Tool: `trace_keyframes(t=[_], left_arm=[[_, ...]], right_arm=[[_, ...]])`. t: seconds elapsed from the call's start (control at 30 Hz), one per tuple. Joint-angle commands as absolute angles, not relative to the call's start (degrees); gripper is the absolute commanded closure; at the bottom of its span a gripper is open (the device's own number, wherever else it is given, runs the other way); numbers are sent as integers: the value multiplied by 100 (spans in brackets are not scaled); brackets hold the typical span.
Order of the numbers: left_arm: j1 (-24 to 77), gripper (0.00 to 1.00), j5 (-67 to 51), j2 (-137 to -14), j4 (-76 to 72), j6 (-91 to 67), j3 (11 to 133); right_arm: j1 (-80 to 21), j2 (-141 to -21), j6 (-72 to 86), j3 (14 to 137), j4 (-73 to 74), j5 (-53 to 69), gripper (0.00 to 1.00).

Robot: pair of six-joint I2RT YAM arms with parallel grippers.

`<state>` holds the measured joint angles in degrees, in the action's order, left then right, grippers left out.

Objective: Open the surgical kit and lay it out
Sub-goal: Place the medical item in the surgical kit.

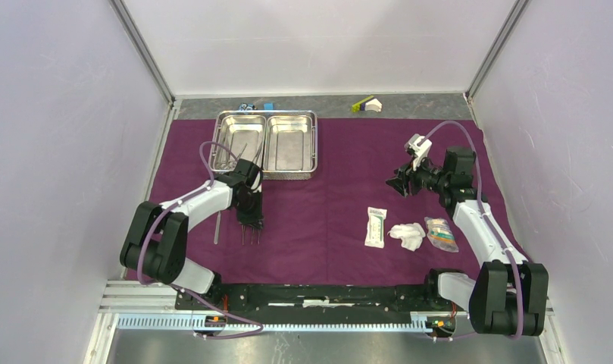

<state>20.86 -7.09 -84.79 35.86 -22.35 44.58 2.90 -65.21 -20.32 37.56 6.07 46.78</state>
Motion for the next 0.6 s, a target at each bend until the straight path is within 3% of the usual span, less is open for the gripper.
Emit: trace_keyframes(t=[0.0,0.57], left_arm=[[2053,85,-677,-8484,3463,-2371,4412],[2054,77,-756,-8432,3454,-2385,4378]], right_arm=[[334,-6453,-1986,3709,394,4825,48],[369,-6491,-1951,3720,395,4860,47]])
